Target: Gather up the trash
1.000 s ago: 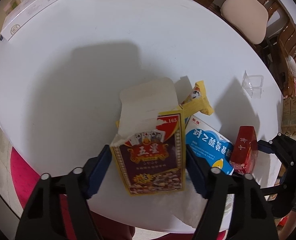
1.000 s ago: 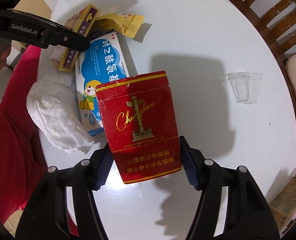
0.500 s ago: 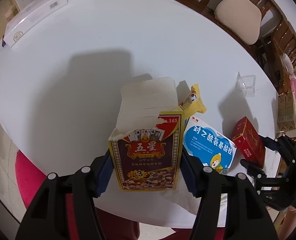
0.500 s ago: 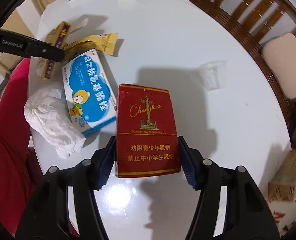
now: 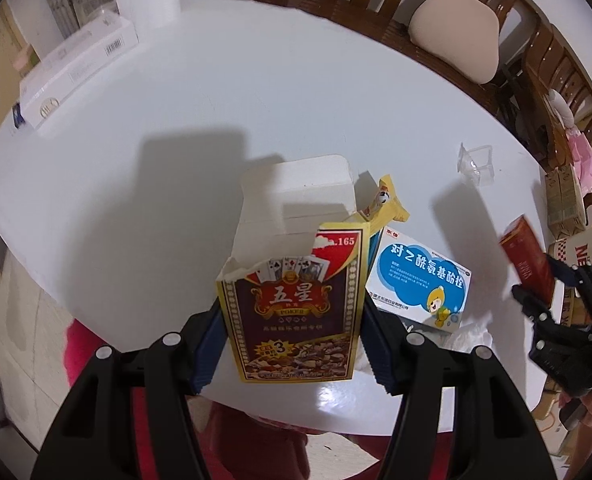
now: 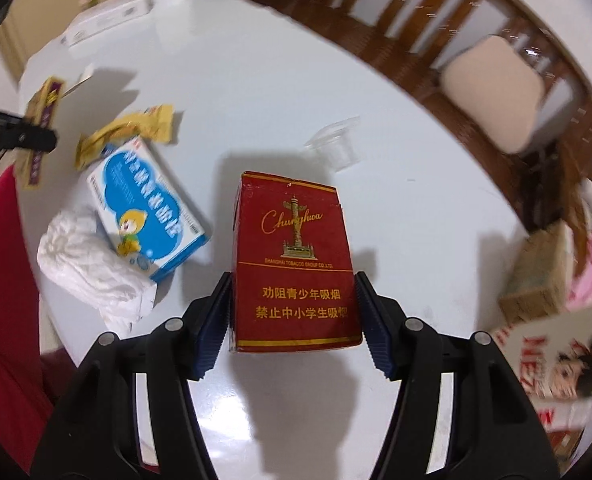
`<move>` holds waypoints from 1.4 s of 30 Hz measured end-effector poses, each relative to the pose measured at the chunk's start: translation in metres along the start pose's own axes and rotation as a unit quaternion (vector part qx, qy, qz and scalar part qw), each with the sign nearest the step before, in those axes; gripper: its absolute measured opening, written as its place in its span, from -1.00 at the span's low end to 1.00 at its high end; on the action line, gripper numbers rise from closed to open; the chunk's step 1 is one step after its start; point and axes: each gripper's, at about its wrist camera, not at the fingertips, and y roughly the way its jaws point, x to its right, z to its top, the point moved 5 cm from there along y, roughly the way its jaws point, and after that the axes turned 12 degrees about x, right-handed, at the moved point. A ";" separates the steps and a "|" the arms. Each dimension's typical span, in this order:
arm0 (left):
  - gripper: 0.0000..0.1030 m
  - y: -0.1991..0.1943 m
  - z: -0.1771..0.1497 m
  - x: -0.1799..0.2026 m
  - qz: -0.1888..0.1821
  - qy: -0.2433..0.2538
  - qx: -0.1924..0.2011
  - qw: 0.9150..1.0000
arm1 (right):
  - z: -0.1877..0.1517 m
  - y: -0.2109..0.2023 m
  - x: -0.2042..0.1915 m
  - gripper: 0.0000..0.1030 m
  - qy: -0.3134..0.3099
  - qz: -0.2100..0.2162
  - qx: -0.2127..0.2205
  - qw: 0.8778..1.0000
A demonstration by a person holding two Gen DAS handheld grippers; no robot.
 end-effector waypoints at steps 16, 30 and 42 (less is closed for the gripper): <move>0.14 -0.075 -0.004 0.022 -0.076 0.117 0.032 0.990 | 0.027 -0.123 -0.033 0.14 0.057 -0.084 0.075 0.992; 0.14 -0.129 -0.043 0.021 -0.092 0.200 0.061 0.974 | 0.019 -0.194 -0.106 0.14 0.043 -0.101 0.098 0.989; 0.14 -0.128 -0.094 0.010 -0.100 0.220 0.046 0.969 | -0.015 -0.216 -0.172 0.14 0.033 -0.083 0.101 0.991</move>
